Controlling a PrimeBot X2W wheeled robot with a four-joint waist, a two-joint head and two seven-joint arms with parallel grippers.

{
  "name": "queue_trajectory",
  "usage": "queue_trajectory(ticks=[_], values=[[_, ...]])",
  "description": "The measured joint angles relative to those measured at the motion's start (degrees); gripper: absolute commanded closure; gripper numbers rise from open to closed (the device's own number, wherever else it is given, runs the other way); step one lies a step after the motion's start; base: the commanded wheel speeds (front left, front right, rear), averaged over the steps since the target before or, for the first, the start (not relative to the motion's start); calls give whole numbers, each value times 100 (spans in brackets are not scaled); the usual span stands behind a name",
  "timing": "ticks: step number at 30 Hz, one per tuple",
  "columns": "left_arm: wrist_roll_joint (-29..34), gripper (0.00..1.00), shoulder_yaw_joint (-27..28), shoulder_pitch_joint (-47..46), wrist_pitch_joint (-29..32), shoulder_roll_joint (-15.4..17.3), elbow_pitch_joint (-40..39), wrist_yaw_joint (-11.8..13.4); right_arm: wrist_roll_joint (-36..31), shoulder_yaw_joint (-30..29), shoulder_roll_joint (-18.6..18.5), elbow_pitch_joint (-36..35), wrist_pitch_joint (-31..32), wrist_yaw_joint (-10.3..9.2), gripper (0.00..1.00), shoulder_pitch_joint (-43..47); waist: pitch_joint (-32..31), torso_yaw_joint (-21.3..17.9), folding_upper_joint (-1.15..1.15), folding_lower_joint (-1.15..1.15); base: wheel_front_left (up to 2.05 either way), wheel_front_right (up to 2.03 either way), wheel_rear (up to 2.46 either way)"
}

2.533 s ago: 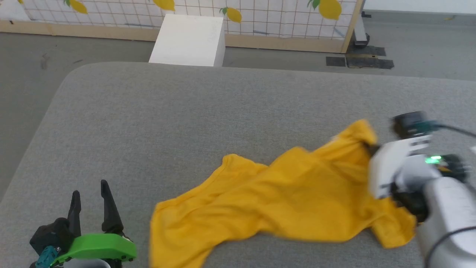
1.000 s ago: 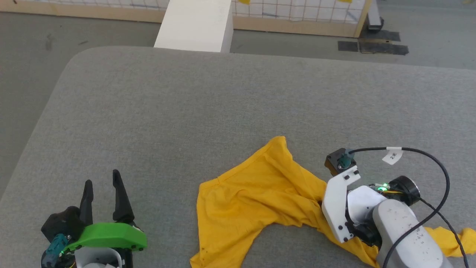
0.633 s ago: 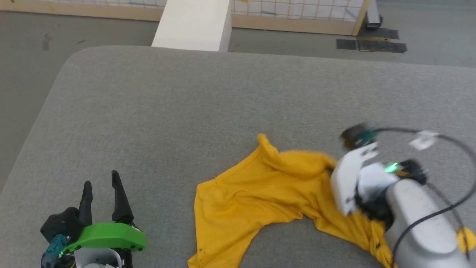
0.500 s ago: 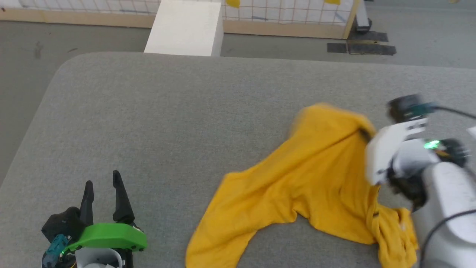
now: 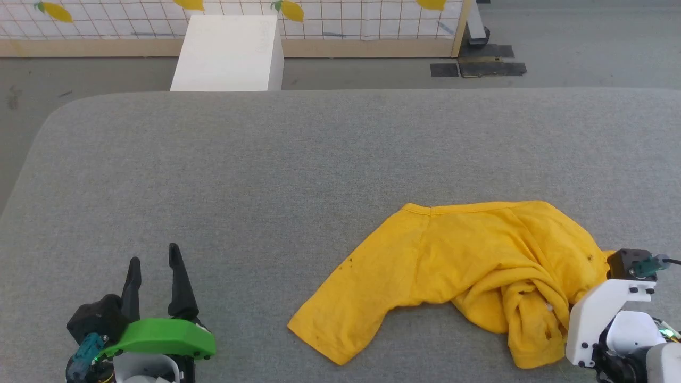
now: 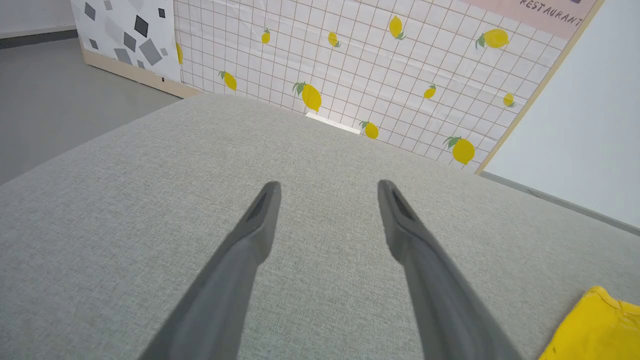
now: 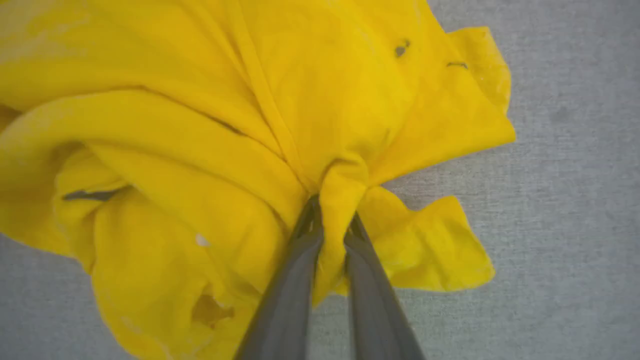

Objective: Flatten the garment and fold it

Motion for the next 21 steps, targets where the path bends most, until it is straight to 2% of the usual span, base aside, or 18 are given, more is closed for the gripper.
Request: queue_trajectory(ticks=[3, 8, 12, 13, 16, 21], values=[[0, 0, -40, -37, 24, 22, 19, -23, 275, -179, 75, -157, -236, 0, 0, 36, 14, -29, 0, 0, 0, 0, 0], [-137, 0, -143, -57, 151, 12, -8, -46, 818, -903, 112, -609, -637, 0, 0, 158, -69, -41, 0, 0, 0, 0, 0], [-225, 0, -486, -162, 692, -36, -153, -149, 958, -1416, 112, -916, -780, 0, 0, 441, -133, -68, 0, -1, 0, 0, 0], [-293, 0, -922, -395, 1590, -93, -178, -193, 905, -1614, 111, -998, -787, 0, 0, 525, -161, -107, 0, -1, 0, 0, 0], [-398, 0, -1308, -564, 2708, -148, -52, -115, 907, -1642, 110, -1005, -787, 0, 0, 528, -169, -166, 0, -1, 0, 0, 0], [-360, 0, -1741, -682, 3979, -118, 353, 221, 955, -1512, 113, -900, -854, 0, 0, 519, -145, -305, 0, -1, 0, 0, 0]])
